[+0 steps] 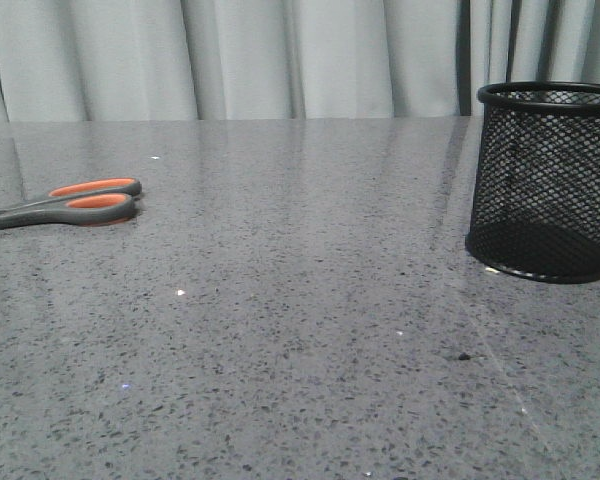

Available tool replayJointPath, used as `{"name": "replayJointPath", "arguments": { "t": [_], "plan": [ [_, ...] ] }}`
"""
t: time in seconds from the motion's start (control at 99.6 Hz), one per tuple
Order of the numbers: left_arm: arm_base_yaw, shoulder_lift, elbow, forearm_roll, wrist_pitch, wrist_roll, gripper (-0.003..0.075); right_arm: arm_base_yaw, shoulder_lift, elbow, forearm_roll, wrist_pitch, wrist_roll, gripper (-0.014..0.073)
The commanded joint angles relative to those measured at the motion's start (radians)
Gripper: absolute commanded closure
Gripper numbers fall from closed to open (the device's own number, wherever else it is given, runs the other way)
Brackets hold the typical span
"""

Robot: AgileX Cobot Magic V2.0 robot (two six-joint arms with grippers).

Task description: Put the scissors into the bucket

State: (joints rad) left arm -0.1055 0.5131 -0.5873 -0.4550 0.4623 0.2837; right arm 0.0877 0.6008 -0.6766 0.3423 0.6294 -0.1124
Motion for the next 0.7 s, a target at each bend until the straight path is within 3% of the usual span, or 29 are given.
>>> {"name": "replayJointPath", "arguments": {
  "t": [0.0, 0.141, 0.231, 0.472, 0.693],
  "plan": [
    [-0.065, 0.098, -0.094, 0.028, 0.016, 0.06, 0.0344, 0.002, 0.037, -0.063, 0.002, -0.013, -0.031, 0.0484],
    [-0.129, 0.276, -0.213, 0.089, 0.211, 0.185, 0.0334, 0.002, 0.044, -0.068, 0.002, -0.02, -0.037, 0.0226],
    [-0.138, 0.404, -0.306, 0.089, 0.334, 0.303, 0.0333, 0.002, 0.044, -0.068, 0.002, -0.022, -0.048, 0.0148],
    [-0.138, 0.699, -0.523, 0.088, 0.443, 0.607, 0.0333, 0.002, 0.044, -0.068, 0.002, -0.03, -0.062, 0.0146],
    [-0.138, 0.875, -0.601, 0.103, 0.54, 0.82, 0.0333, 0.002, 0.044, -0.068, 0.002, -0.03, -0.062, 0.0146]
  ]
}}
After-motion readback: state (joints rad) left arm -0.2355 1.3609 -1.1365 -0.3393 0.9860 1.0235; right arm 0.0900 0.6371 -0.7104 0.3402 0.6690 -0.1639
